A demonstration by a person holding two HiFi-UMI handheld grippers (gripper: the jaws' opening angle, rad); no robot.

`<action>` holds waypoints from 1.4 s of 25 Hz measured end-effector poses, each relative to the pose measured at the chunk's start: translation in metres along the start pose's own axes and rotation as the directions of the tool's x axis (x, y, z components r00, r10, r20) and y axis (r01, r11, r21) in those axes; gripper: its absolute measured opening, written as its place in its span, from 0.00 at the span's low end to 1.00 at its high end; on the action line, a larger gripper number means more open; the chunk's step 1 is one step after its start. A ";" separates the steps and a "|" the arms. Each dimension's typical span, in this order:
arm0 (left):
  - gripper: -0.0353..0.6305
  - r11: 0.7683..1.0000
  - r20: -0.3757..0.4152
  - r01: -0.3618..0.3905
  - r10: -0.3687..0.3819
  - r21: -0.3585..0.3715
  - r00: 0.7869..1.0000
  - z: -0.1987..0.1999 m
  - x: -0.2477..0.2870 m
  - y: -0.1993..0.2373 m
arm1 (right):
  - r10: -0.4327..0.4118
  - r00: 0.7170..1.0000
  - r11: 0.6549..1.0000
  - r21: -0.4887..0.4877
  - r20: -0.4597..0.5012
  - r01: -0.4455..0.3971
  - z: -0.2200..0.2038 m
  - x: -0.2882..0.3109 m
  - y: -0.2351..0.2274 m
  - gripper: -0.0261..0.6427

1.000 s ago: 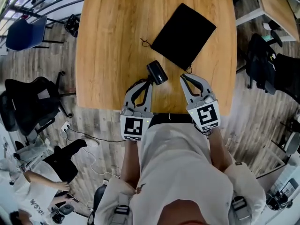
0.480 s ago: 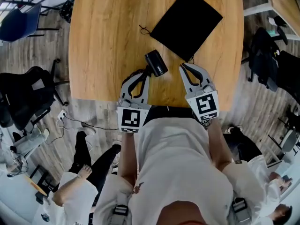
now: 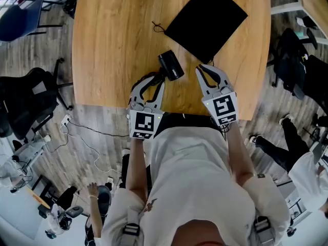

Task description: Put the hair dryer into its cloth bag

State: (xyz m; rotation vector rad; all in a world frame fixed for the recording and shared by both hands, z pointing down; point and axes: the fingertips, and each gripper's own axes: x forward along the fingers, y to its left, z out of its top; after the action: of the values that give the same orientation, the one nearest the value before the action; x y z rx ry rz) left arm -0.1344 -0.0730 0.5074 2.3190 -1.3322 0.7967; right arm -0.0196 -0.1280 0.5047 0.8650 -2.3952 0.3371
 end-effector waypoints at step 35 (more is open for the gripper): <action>0.53 0.957 -0.422 0.172 -0.061 0.232 0.905 -0.146 0.049 0.025 | 0.037 0.993 0.999 -0.008 -0.111 -0.038 -0.037 0.036 0.001 0.07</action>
State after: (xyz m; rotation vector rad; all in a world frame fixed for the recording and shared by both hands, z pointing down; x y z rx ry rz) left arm -0.1800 -0.0377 0.6525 2.2198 -0.9377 1.4040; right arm -0.0274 -0.1302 0.5553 0.7768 -2.3110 0.3781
